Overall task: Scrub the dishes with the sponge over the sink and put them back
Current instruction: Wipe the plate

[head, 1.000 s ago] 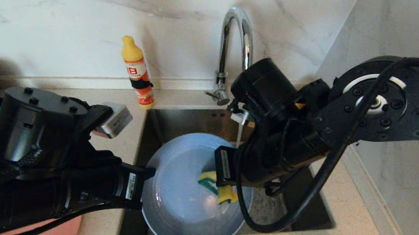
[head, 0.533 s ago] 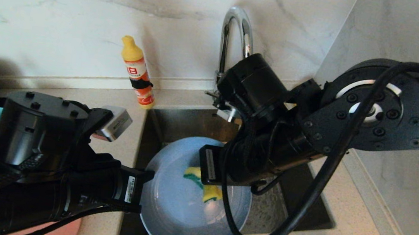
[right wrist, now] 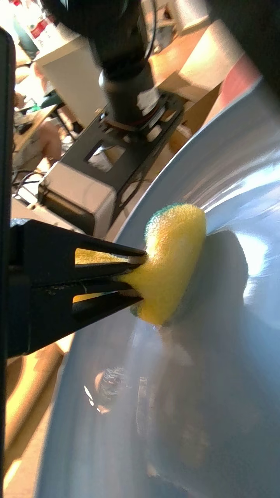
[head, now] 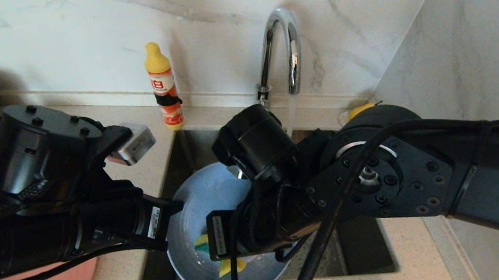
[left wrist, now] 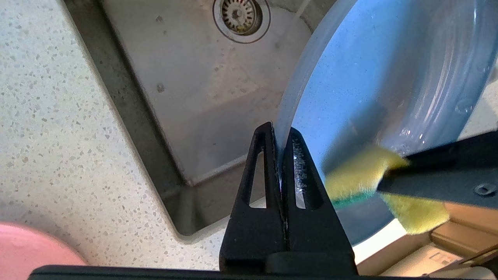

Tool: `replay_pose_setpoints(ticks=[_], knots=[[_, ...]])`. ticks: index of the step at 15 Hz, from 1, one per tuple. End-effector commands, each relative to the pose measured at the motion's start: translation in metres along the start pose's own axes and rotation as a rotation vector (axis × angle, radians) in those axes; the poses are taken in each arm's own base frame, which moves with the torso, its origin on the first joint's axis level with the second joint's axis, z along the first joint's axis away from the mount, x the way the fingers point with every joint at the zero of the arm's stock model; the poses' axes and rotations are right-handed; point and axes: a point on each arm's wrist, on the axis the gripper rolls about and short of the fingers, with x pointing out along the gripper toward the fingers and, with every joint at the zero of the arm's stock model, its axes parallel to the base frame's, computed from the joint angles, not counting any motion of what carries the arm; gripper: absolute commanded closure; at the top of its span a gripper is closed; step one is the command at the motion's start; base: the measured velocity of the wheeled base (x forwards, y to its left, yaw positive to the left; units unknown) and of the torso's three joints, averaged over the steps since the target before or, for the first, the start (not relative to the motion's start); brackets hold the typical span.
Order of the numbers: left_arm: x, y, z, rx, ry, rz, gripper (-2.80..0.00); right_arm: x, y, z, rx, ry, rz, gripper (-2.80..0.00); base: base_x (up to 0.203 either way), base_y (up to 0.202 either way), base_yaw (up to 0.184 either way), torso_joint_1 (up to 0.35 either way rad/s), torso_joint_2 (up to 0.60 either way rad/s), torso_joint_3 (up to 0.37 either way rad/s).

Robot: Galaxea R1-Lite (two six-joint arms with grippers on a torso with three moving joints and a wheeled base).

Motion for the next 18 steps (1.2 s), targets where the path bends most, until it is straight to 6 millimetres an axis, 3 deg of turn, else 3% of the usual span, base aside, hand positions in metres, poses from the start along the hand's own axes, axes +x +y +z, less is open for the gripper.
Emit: replay_pose_setpoints(ticks=[1,7,12,18], knots=[[0.0,0.0,0.001,-0.004,-0.004,-0.001,0.0,0.005,-0.003,-0.005,0.009,0.048,-0.032,0.0,0.0,0.0,0.0,0.0,0.0,0.0],[0.0,0.0,0.0,-0.005,-0.001,0.001,0.0,-0.015,-0.021,-0.009,0.042,0.058,-0.088,0.0,0.0,0.0,0.0,0.0,0.0,0.0],[0.001,0.0,0.0,-0.004,0.001,0.003,0.0,-0.036,-0.035,0.0,0.078,-0.021,-0.128,0.0,0.0,0.0,0.0,0.0,0.0,0.0],[0.0,0.001,-0.002,-0.015,-0.001,0.022,0.0,-0.062,-0.034,0.012,0.087,-0.117,-0.092,0.0,0.0,0.0,0.0,0.0,0.0,0.0]])
